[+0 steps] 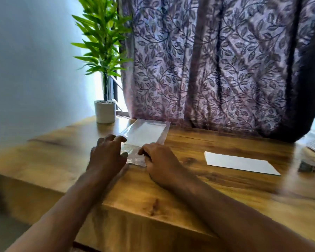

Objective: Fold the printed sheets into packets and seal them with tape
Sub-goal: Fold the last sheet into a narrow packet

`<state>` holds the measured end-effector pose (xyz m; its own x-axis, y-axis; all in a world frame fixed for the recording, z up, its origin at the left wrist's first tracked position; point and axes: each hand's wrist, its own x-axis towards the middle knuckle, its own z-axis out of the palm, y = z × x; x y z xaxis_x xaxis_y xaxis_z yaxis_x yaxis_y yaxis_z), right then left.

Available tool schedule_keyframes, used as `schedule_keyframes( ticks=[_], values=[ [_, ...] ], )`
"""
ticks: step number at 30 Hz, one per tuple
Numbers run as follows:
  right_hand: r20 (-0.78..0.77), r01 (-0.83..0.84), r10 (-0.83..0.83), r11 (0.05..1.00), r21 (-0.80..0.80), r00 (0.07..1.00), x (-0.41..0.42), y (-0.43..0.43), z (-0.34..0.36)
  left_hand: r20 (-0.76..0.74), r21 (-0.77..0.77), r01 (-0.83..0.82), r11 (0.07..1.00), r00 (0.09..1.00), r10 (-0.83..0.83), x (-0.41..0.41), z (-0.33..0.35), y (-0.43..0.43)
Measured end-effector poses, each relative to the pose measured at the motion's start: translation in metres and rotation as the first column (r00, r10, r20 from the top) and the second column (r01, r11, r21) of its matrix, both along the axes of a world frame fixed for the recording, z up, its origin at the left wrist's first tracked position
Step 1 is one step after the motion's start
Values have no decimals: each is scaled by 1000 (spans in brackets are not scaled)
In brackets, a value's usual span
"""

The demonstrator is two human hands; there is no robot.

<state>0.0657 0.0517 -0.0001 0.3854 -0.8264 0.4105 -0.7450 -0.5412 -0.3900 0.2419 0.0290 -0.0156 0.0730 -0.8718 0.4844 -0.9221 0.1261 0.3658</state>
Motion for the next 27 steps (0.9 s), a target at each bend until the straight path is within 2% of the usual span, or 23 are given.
schedule_keyframes(
  ticks=[2,5,10,17,22,24,27],
  values=[
    [-49,-13,14,1000,20,999,21,-3,1,33,98,-117,988,993,114,13,-6,0],
    [-172,9,4,997,76,985,49,-9,-1,-25,167,-147,975,988,153,24,-11,-1],
    [-314,146,-91,977,156,945,75,-30,-3,-105,169,-85,982,989,104,26,-13,-6],
    [-420,312,-206,929,200,884,95,-73,0,-109,144,-57,988,991,73,28,-16,-10],
    [-541,317,-154,922,222,827,93,-85,0,-113,120,-79,990,989,93,30,-18,-15],
    [-521,309,-173,933,186,836,92,-84,1,-114,112,-87,990,988,100,30,-18,-15],
    [-452,325,-273,945,40,849,92,-76,5,-138,102,-85,991,986,98,31,-19,-16]
  ],
)
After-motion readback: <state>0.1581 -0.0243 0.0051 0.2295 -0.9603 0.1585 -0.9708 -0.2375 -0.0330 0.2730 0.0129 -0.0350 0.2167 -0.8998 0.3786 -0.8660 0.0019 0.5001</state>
